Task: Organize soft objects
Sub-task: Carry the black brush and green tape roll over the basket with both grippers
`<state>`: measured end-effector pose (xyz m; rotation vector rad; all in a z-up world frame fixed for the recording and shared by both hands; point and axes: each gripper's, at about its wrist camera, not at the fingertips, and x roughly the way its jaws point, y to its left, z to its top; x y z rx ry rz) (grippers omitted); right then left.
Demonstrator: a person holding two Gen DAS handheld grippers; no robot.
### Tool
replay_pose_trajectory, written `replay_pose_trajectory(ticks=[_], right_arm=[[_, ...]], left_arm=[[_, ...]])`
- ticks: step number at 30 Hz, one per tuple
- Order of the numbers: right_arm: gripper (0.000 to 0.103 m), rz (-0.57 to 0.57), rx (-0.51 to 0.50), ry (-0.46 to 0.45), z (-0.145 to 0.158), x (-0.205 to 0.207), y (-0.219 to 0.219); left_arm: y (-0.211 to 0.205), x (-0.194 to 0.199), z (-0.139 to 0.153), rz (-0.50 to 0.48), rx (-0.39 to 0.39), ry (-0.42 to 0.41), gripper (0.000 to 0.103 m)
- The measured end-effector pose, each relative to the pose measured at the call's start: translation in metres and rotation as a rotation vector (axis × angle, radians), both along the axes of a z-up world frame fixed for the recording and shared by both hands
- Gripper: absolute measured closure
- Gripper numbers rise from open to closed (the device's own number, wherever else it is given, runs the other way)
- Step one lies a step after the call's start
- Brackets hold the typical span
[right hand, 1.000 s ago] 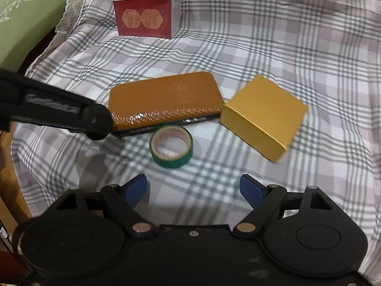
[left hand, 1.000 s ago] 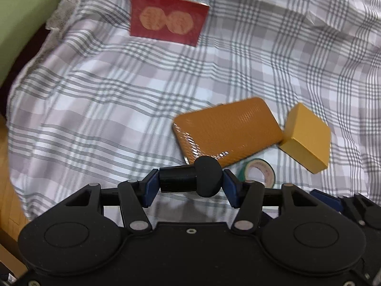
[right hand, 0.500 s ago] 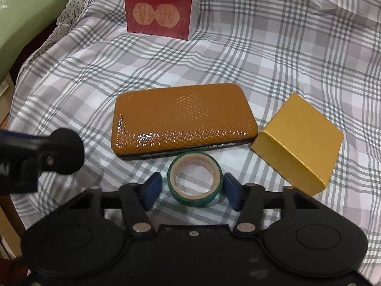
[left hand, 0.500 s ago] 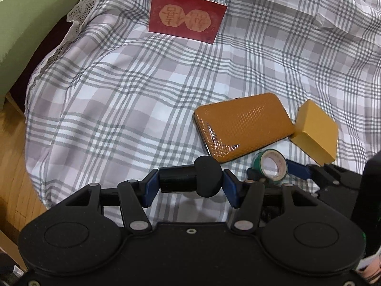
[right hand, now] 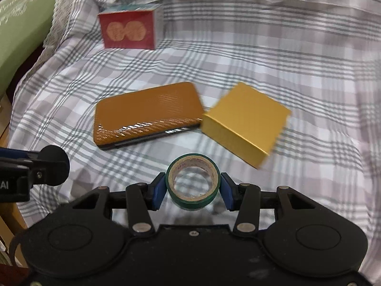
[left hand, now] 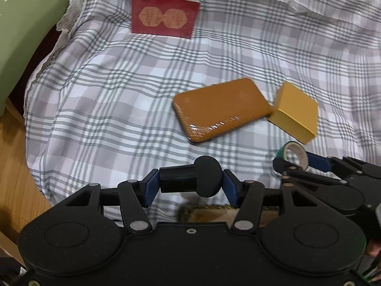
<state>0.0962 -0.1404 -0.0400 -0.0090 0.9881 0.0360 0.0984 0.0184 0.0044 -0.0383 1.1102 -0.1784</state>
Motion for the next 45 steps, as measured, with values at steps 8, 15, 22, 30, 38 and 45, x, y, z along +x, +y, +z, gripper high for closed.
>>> replay_pose_trajectory(ticks=[8, 15, 22, 30, 38, 45], right_arm=[[0.058, -0.131, 0.025, -0.015, 0.023, -0.055, -0.046], [0.057, -0.183, 0.036, -0.034, 0.038, -0.103, -0.063], [0.057, -0.182, 0.04, -0.039, 0.047, -0.137, -0.062], [0.057, -0.152, 0.046, -0.013, 0.051, -0.167, -0.052], [0.057, -0.126, 0.048, 0.018, 0.052, -0.197, -0.046], [0.057, -0.096, 0.059, 0.037, 0.057, -0.214, -0.038]], left_arm=[[-0.025, -0.028, 0.008, -0.092, -0.005, 0.007, 0.049], [-0.041, -0.06, 0.013, -0.167, 0.001, 0.008, 0.049], [-0.049, -0.088, 0.012, -0.223, 0.013, 0.03, 0.049], [-0.05, -0.111, 0.005, -0.266, 0.021, 0.069, 0.049], [-0.04, -0.129, 0.002, -0.259, 0.033, 0.083, 0.049], [-0.027, -0.138, -0.001, -0.238, 0.026, 0.112, 0.049]])
